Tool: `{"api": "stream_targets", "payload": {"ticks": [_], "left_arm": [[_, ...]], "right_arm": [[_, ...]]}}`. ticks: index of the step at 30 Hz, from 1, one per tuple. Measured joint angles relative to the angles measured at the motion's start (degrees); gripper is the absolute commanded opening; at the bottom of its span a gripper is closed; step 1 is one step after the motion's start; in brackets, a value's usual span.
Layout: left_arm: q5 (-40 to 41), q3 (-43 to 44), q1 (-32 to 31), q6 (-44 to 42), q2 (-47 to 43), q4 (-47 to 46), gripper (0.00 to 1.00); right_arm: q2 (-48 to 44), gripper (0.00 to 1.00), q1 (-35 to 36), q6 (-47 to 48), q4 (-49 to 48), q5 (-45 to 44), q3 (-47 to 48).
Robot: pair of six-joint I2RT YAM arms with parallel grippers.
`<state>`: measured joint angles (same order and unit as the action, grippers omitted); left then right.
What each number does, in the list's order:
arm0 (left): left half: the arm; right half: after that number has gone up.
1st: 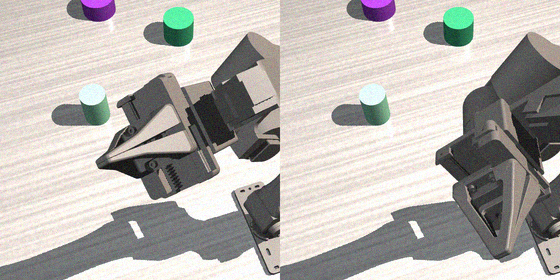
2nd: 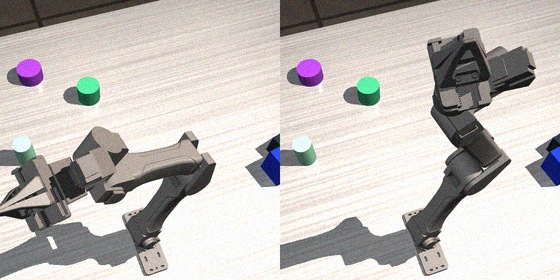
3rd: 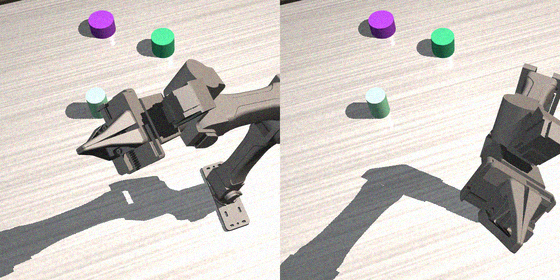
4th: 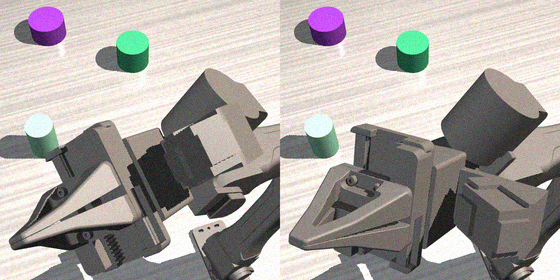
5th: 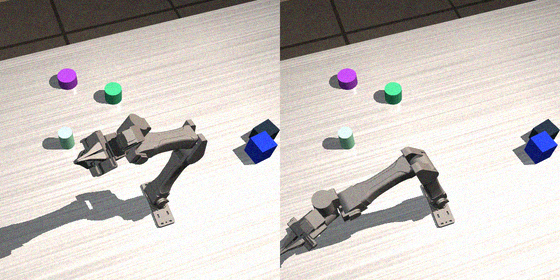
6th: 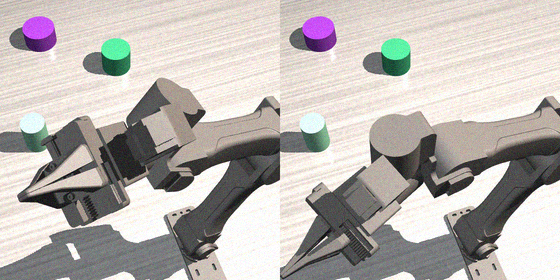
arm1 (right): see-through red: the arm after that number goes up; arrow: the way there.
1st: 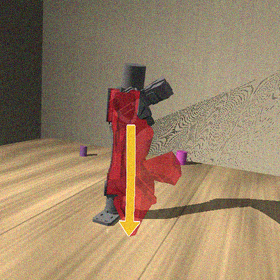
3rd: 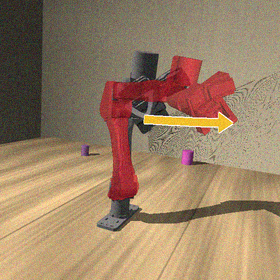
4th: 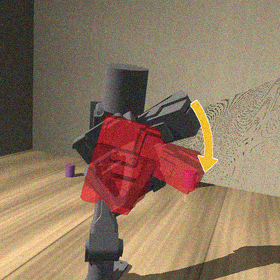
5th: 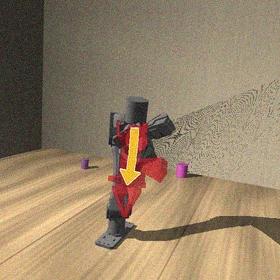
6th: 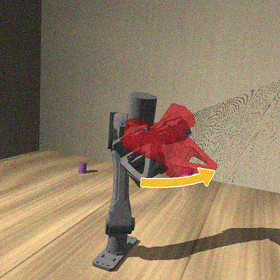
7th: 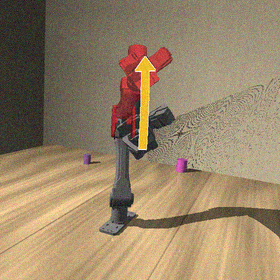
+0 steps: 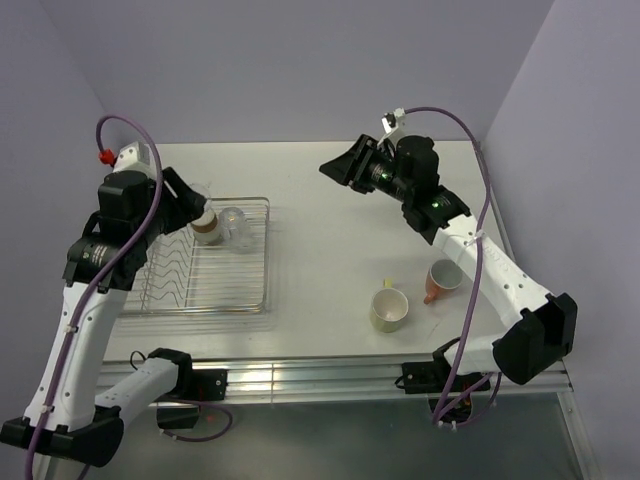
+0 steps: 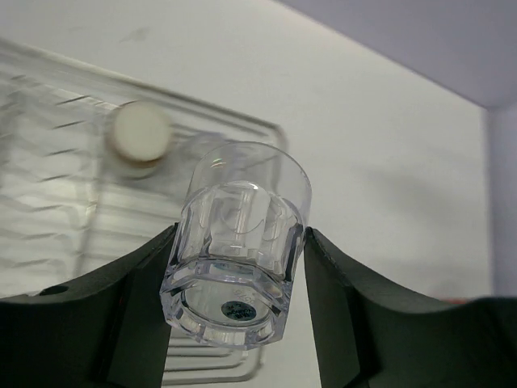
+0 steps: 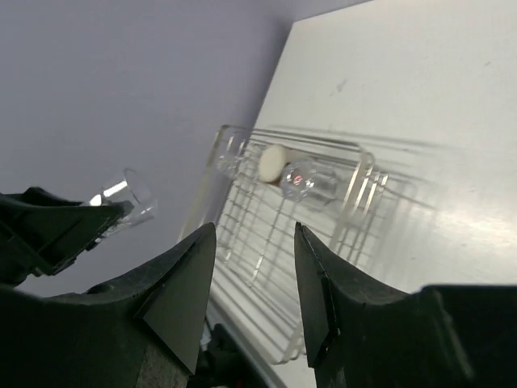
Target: Load the cups into the dish rack
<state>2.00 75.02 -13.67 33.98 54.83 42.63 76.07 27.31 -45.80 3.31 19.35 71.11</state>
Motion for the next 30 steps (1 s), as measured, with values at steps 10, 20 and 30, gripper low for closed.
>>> {"api": "stream_targets", "payload": {"ticks": [10, 20, 30], "left_arm": [[10.9, -8.2, 18.4, -2.9, 3.3, 8.7, 0.00], [9.3, -12.4, 29.5, -4.3, 10.2, 6.0, 0.00], [8.1, -13.0, 36.1, -3.7, 18.3, 0.2, 0.00]], "right_arm": [[0.3, 0.52, -3.9, 8.5, 7.2, -1.1, 1.3], [0.3, 0.52, -4.5, 9.9, 8.1, 0.4, 1.3], [0.3, 0.52, -4.5, 9.9, 8.0, 1.7, 1.2]]}}
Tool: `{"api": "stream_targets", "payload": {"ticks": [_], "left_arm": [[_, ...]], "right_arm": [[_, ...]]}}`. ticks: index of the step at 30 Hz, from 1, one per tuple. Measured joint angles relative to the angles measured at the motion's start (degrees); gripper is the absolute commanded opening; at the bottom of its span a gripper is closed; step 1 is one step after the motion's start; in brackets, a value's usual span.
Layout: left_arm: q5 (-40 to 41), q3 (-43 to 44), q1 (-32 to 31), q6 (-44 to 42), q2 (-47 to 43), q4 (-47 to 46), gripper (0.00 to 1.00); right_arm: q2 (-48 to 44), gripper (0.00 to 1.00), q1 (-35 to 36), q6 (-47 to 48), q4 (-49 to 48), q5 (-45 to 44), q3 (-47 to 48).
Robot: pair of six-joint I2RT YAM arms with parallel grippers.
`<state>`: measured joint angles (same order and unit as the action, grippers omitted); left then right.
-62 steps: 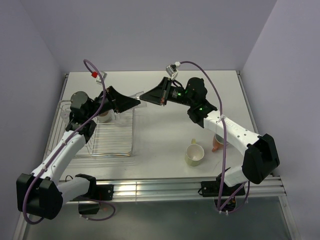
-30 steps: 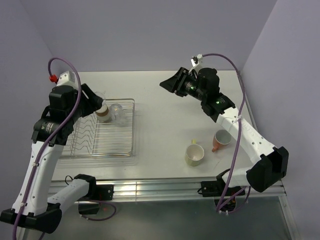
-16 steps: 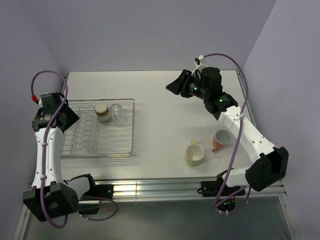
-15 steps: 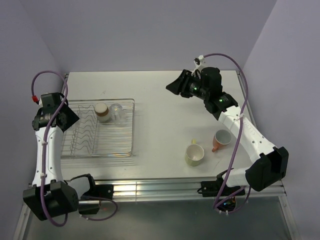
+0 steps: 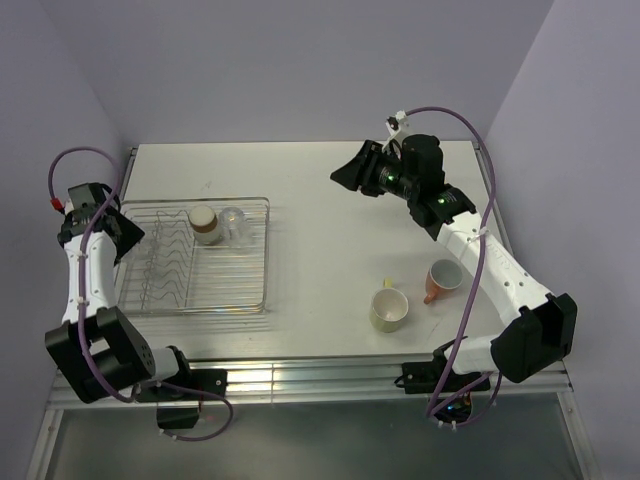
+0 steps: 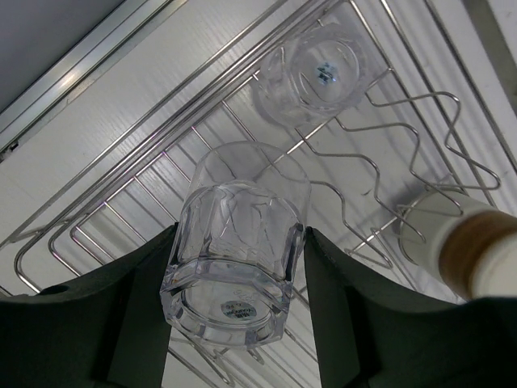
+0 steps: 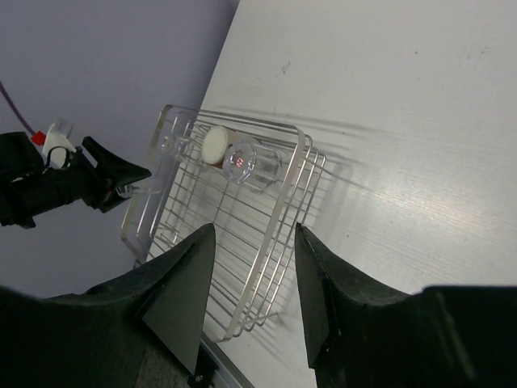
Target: Load the cups into the dish rack
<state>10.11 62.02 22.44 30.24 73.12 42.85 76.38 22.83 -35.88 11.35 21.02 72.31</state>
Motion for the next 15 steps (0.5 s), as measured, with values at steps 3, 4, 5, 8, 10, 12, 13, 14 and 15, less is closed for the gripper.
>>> {"api": "stream_targets", "payload": {"ticks": [3, 4, 5, 8, 10, 12, 13, 14, 15], "left_arm": [[-0.2, 0.0, 1.0, 0.0, 2.7, -0.8, 0.00], [-0.3, 0.0, 1.3, 0.1, 3.4, -1.1, 0.00], [-0.4, 0.0, 1.6, 0.3, 4.2, -1.5, 0.00], [-0.4, 0.0, 2.0, 0.5, 5.9, -2.1, 0.00], [-0.3, 0.0, 2.1, 0.6, 6.7, -2.3, 0.00], [-0.2, 0.0, 2.3, 0.5, 7.2, -2.6, 0.00], [-0.2, 0.0, 2.4, 0.5, 7.4, -2.8, 0.00], [-0.1, 0.0, 2.5, 0.5, 7.7, -2.9, 0.00], [-0.1, 0.0, 2.6, 0.5, 8.0, -2.9, 0.00]], "right_arm": [[0.0, 0.52, -0.1, 0.0, 0.0, 0.2, 0.0], [0.0, 0.52, -0.2, 0.0, 0.0, 0.4, 0.0], [0.0, 0.52, -0.3, 0.0, 0.0, 0.5, 0.0], [0.1, 0.51, -0.6, 0.0, -0.1, 0.9, 0.0], [0.2, 0.51, -0.7, 0.0, -0.2, 1.2, -0.1], [0.2, 0.51, -0.8, 0.0, -0.2, 1.3, -0.4], [0.2, 0.51, -0.9, 0.0, -0.2, 1.5, -0.5], [0.2, 0.51, -1.0, 0.0, -0.2, 1.6, -0.7], [0.2, 0.52, -1.0, 0.0, -0.1, 1.6, -0.7]]}}
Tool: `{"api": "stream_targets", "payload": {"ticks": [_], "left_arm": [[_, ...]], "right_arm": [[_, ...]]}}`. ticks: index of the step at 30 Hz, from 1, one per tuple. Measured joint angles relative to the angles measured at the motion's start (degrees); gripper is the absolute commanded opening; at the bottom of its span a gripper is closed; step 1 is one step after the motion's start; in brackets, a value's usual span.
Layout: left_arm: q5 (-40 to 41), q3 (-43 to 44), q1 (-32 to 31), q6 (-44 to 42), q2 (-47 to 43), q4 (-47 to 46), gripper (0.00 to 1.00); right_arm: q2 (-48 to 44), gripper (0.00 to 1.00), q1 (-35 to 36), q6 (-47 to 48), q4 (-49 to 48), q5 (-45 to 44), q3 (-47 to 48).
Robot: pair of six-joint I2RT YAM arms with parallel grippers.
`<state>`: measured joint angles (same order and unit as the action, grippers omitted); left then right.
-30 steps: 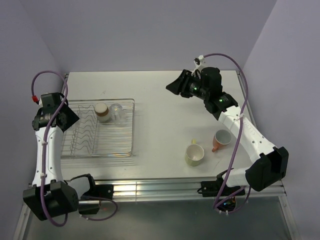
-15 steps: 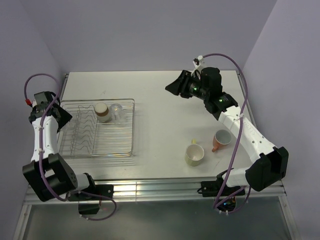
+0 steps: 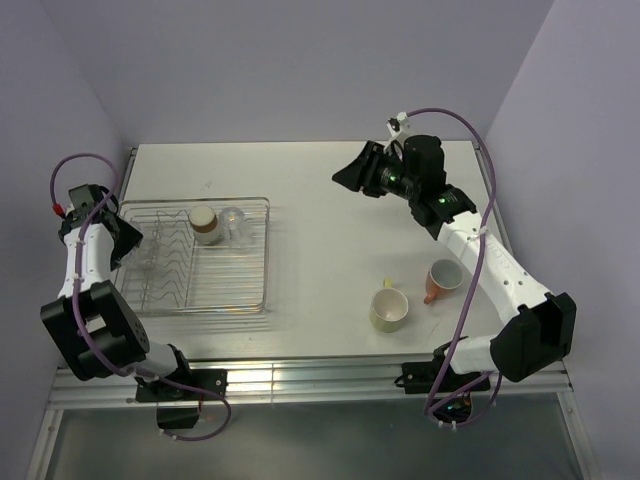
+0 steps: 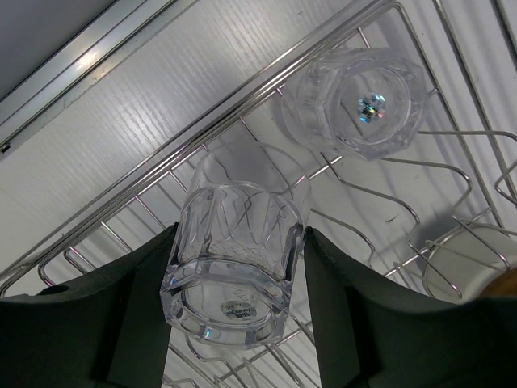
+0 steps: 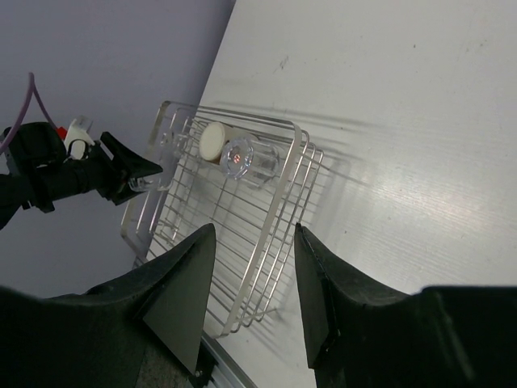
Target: Load the cups into the dish rack
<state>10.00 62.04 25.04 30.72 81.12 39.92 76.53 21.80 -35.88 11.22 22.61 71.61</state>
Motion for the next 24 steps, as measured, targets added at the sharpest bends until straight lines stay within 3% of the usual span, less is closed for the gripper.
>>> {"api": "stream_targets", "payload": {"ticks": [14, 24], "left_arm": [[0.5, 0.0, 0.4, 0.1, 4.2, -1.5, 0.00], [1.9, 0.0, 0.4, 0.0, 4.5, -2.3, 0.21]], "right_arm": [[0.0, 0.51, -1.0, 0.0, -0.1, 1.0, -0.1], [0.0, 0.52, -1.2, 0.0, -0.5, 1.1, -0.8]]}}
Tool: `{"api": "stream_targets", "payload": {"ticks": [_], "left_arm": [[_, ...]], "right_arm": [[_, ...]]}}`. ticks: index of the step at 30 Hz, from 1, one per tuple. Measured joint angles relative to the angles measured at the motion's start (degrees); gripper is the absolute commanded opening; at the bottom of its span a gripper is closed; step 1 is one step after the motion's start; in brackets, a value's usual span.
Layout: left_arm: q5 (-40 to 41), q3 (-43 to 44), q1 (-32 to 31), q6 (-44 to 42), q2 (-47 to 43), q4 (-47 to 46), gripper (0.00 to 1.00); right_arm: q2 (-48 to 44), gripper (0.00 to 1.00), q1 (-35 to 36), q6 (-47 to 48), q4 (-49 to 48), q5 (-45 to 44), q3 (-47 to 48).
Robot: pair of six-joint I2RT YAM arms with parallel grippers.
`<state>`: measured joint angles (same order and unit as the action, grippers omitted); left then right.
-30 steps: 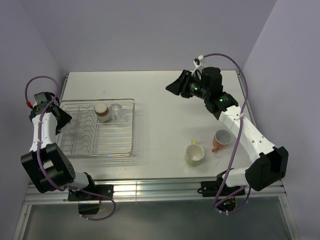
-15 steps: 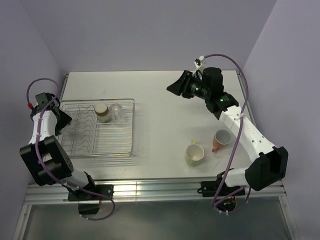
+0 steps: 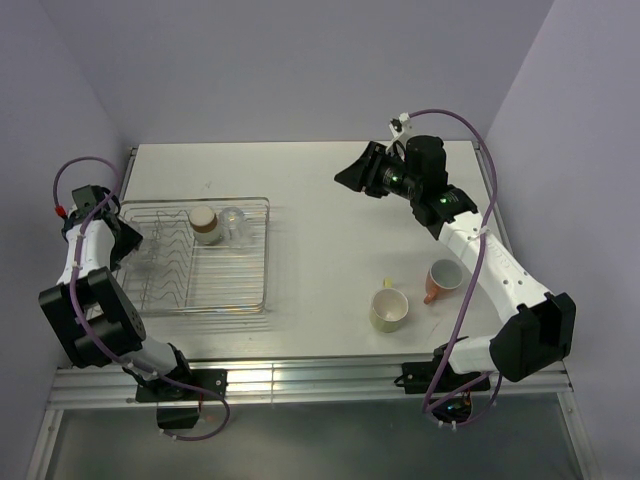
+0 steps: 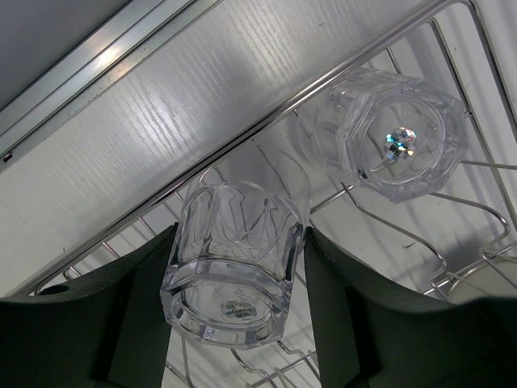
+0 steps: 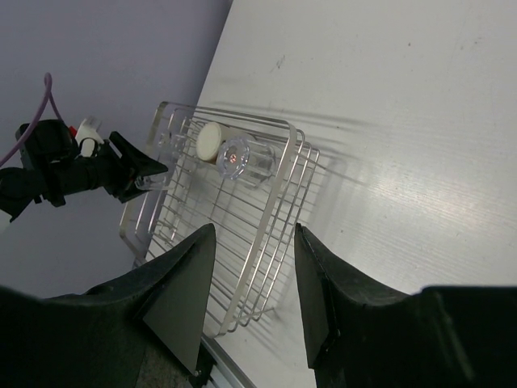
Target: Load the cups into the dish rack
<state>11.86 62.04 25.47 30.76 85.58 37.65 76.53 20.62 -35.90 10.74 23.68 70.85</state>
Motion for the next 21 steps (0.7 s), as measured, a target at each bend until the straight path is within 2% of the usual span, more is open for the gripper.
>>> {"api": "stream_targets", "payload": {"ticks": [7, 9, 14, 15, 21], "left_arm": [[0.1, -0.4, -0.1, 0.0, 0.5, -0.4, 0.32], [0.1, -0.5, -0.1, 0.1, 0.5, -0.5, 0.40], [0.1, -0.8, -0.1, 0.1, 0.5, -0.6, 0.53], [0.1, -0.9, -0.1, 0.1, 0.5, -0.6, 0.58], [0.1, -1.4, -0.1, 0.1, 0.5, -0.5, 0.69]], "right_arm": [[0.0, 0.52, 0.0, 0.0, 0.0, 0.0, 0.0], [0.0, 0.51, 0.0, 0.0, 0.0, 0.1, 0.0], [0.0, 0.51, 0.0, 0.0, 0.0, 0.2, 0.0], [0.0, 0.51, 0.0, 0.0, 0.0, 0.3, 0.0], [0.0, 0.51, 0.0, 0.0, 0.0, 0.4, 0.0]]}}
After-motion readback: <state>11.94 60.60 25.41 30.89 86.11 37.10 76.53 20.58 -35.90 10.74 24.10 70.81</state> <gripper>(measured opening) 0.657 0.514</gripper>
